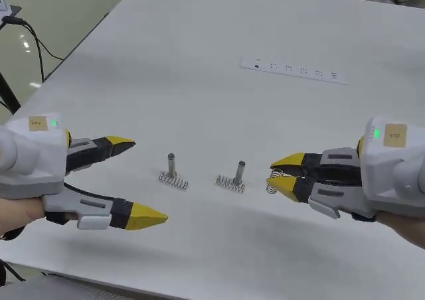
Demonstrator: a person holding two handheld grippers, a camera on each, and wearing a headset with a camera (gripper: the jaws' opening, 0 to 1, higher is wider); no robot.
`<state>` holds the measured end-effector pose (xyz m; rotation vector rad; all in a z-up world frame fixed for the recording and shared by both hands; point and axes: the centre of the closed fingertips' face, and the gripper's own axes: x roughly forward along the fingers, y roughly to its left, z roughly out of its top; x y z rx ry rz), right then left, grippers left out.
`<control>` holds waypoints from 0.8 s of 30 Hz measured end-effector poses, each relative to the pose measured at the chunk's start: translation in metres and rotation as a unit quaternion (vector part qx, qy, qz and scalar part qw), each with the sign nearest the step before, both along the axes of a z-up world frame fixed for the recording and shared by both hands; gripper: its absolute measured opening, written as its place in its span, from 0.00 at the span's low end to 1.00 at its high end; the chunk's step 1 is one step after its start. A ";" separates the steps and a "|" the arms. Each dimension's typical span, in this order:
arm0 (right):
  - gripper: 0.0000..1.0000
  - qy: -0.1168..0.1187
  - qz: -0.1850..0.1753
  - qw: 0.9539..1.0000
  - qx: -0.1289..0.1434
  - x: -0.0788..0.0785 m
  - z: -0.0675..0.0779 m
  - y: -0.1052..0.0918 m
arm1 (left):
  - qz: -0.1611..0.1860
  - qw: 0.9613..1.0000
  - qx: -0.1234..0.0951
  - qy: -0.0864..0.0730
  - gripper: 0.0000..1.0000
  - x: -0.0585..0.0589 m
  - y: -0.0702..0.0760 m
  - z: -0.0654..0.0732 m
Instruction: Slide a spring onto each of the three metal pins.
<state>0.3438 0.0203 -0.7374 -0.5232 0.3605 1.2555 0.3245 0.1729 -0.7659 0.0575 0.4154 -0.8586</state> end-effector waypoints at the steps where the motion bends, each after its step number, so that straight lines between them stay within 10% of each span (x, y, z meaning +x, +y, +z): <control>1: 0.07 0.000 -0.003 1.000 0.001 0.001 0.000 -0.001 | 0.005 1.000 -0.002 -0.001 0.95 0.002 0.001 0.000; 24: 0.07 0.002 -0.140 0.990 0.030 0.059 0.007 -0.048 | 0.027 1.000 -0.007 -0.007 0.98 0.006 0.008 0.002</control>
